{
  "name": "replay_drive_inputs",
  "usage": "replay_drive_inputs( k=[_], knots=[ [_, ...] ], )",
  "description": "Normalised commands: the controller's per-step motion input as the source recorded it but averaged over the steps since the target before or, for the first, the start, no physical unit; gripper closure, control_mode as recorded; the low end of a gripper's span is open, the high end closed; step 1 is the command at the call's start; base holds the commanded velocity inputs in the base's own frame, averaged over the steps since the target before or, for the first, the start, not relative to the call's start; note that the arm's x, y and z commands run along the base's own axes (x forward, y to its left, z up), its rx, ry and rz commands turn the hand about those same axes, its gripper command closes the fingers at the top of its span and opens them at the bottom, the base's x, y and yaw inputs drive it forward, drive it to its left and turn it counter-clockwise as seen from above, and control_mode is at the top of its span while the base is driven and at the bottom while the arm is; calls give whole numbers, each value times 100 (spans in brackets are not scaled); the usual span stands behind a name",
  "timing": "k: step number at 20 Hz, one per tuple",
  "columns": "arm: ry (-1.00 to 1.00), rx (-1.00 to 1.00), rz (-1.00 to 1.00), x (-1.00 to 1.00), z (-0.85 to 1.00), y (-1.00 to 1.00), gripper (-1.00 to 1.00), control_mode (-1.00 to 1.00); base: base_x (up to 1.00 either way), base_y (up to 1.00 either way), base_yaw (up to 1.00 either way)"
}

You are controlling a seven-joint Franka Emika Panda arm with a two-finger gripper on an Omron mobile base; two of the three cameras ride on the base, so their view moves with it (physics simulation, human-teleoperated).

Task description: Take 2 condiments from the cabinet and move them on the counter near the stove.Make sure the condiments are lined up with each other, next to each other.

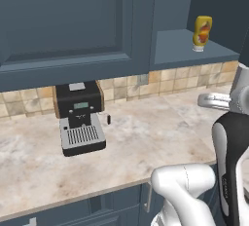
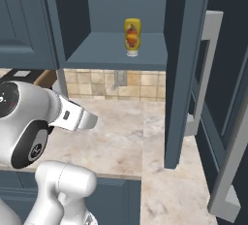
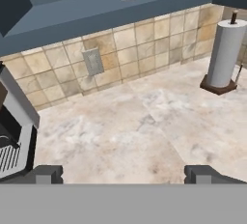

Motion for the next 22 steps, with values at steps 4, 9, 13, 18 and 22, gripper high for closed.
replay_drive_inputs(
  k=[4,9,13,18,22],
  knots=[
    [0,0,0,-3,0,0,-100,-100,0,0,0],
    [-12,-5,0,0,18,0,-100,-100,0,0,0],
    [-6,-7,0,0,38,0,-100,-100,0,0,0],
    [-1,-7,0,3,47,-9,-100,-100,0,0,0],
    [0,-6,0,6,44,-14,-100,-100,0,0,0]
  ],
)
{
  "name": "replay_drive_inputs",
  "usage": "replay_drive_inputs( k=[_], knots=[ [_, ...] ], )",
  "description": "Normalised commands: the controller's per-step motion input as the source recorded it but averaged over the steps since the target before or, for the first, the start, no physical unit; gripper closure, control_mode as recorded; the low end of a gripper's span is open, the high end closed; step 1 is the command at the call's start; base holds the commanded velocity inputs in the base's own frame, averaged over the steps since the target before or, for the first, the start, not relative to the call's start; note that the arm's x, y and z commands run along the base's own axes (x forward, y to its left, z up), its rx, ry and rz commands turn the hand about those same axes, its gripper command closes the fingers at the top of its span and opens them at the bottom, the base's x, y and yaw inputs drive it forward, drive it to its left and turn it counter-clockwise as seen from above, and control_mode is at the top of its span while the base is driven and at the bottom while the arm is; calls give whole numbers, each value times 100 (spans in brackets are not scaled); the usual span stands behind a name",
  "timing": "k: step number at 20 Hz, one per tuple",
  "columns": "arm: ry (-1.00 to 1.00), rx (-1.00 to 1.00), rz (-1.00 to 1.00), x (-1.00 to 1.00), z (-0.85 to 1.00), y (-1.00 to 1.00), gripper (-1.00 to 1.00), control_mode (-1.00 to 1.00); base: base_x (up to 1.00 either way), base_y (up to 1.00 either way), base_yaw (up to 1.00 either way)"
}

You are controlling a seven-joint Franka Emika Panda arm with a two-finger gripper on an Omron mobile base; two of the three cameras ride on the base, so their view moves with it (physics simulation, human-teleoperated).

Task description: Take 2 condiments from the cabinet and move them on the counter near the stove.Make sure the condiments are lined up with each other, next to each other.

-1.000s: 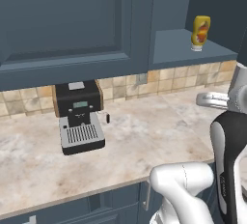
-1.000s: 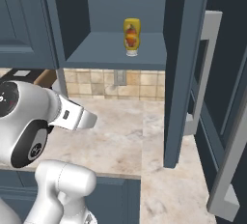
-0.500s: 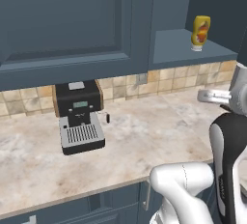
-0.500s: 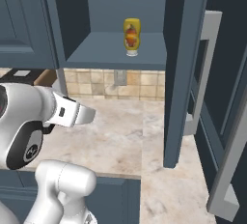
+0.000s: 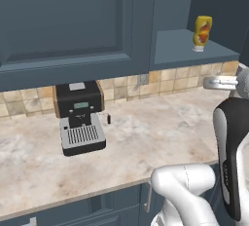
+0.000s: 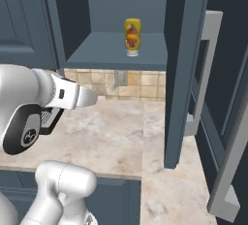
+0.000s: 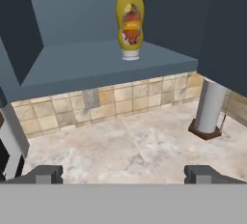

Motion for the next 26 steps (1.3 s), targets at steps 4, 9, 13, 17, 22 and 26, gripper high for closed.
replay_drive_inputs(
  k=[4,9,13,17,22,26],
  knots=[
    [0,-4,0,8,42,-14,-100,-100,0,0,0],
    [0,-4,0,22,22,-4,-100,-100,0,0,0],
    [0,-3,0,21,14,-2,-100,-100,0,0,0],
    [-1,-3,0,30,7,-3,-100,-100,0,0,0],
    [-2,-2,0,33,3,-4,-100,-100,0,0,0],
    [-1,-1,0,29,8,-7,-100,-100,0,0,0]
  ],
)
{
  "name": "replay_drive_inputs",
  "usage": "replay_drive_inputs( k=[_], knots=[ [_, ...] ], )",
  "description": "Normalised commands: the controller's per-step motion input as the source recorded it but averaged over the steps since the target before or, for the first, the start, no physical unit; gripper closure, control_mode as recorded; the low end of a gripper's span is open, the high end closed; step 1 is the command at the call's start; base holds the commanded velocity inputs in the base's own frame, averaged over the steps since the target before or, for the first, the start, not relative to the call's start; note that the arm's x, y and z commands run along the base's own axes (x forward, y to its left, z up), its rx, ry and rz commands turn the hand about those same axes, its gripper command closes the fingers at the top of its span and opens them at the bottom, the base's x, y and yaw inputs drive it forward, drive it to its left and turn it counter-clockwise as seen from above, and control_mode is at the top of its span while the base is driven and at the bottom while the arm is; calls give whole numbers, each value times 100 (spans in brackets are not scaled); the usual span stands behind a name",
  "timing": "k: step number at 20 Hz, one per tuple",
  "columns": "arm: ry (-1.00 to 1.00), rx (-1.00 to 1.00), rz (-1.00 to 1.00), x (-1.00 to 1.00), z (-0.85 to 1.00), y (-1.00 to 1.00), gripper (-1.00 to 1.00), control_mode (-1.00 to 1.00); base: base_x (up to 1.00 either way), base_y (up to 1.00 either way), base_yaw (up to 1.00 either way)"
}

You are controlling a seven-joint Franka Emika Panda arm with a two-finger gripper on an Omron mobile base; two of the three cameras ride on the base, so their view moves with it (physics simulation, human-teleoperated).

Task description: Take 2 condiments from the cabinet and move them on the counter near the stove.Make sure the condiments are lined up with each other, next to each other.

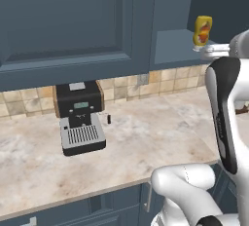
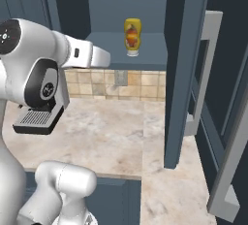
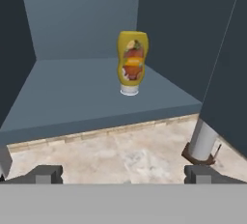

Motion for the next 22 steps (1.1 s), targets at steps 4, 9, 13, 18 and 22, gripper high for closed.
replay_drive_inputs(
  k=[4,9,13,18,22],
  knots=[
    [-2,-2,0,25,5,-14,-100,-100,0,0,0],
    [-4,-2,0,17,5,-16,-100,-100,0,0,0],
    [-4,-3,0,23,0,-9,-100,-100,0,0,0],
    [-8,-3,0,22,0,0,-100,-100,0,0,0],
    [0,0,0,12,4,0,-100,-100,0,0,0]
  ],
)
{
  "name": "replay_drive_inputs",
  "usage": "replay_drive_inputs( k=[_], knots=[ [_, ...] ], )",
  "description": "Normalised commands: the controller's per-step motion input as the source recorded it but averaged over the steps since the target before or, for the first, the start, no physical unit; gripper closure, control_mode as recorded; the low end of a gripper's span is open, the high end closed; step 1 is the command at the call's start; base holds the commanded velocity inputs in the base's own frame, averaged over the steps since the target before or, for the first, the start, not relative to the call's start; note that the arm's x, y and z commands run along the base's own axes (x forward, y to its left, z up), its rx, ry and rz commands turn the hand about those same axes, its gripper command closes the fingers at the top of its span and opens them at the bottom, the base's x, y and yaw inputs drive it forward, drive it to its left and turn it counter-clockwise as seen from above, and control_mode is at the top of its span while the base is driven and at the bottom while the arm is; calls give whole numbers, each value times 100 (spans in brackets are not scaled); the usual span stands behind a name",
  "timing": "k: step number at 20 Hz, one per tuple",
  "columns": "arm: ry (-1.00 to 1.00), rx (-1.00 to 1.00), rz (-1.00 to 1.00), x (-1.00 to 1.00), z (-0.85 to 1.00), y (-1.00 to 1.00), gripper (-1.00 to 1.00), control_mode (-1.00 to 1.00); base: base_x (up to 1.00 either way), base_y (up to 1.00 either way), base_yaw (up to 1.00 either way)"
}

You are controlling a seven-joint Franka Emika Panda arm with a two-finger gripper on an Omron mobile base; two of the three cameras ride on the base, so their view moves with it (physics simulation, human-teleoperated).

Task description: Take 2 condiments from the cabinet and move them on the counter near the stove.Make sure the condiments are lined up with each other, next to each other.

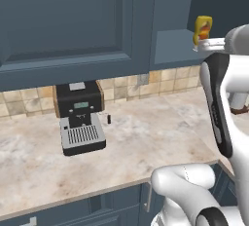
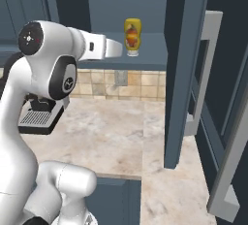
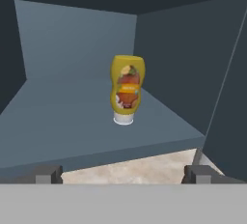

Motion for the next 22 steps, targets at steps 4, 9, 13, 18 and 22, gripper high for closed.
replay_drive_inputs(
  k=[4,9,13,18,22],
  knots=[
    [-4,-2,0,14,0,0,-100,-100,0,0,0],
    [0,0,0,3,14,0,-100,-100,0,0,0],
    [0,0,0,8,8,0,-100,-100,0,0,0],
    [3,0,0,17,1,0,-100,-100,0,0,0],
    [4,0,0,31,0,0,-100,-100,0,0,0]
  ],
)
